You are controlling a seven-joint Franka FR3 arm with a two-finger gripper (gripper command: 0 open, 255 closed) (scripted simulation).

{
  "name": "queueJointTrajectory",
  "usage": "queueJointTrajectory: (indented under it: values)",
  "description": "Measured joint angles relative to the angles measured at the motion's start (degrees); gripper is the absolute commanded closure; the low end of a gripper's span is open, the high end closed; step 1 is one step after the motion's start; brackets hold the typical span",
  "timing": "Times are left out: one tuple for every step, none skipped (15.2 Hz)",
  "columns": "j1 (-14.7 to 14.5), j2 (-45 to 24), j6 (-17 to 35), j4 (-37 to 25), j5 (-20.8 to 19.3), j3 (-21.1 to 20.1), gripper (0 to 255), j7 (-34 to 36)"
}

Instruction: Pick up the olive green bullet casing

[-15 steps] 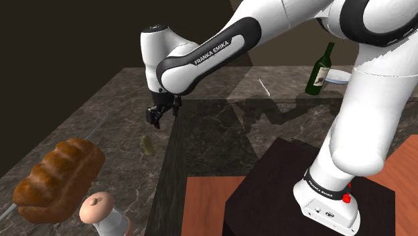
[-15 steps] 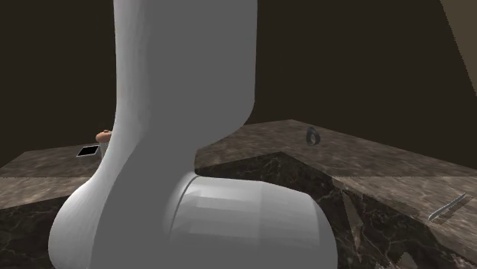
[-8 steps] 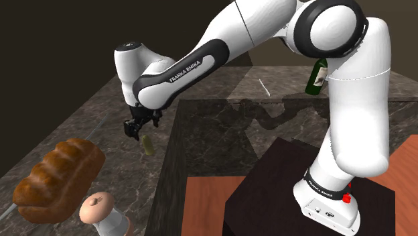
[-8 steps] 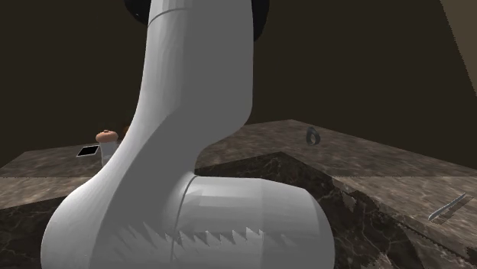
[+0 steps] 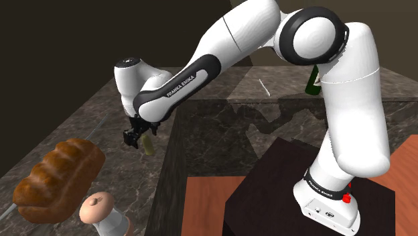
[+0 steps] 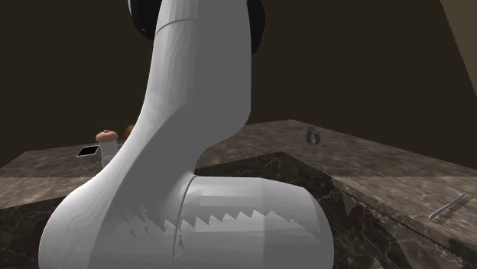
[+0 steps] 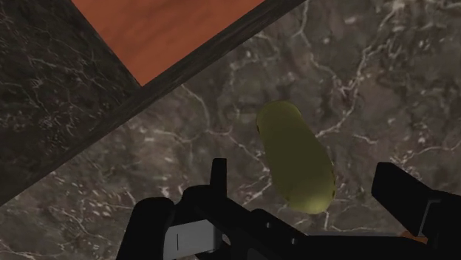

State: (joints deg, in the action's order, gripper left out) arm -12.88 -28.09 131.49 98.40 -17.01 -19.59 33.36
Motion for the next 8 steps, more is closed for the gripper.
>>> queueJointTrajectory:
  values:
    - [0.0, -0.3, 0.4, 0.1, -0.1, 0.1, 0, 0.1]
    - [0.0, -0.3, 0.6, 0.3, -0.2, 0.1, 255, 0.1]
    - [0.0, -0.4, 0.7, 0.3, -0.2, 0.1, 255, 0.2]
    - [0.0, -0.4, 0.8, 0.4, -0.3, 0.2, 255, 0.2]
    - [-0.1, -0.4, 0.8, 0.4, -0.3, 0.2, 255, 0.2]
    - [-0.1, -0.4, 0.9, 0.4, -0.3, 0.2, 255, 0.2]
    - [-0.1, -0.4, 0.9, 0.4, -0.3, 0.2, 255, 0.2]
    - [-0.1, -0.4, 0.9, 0.3, -0.3, 0.2, 255, 0.2]
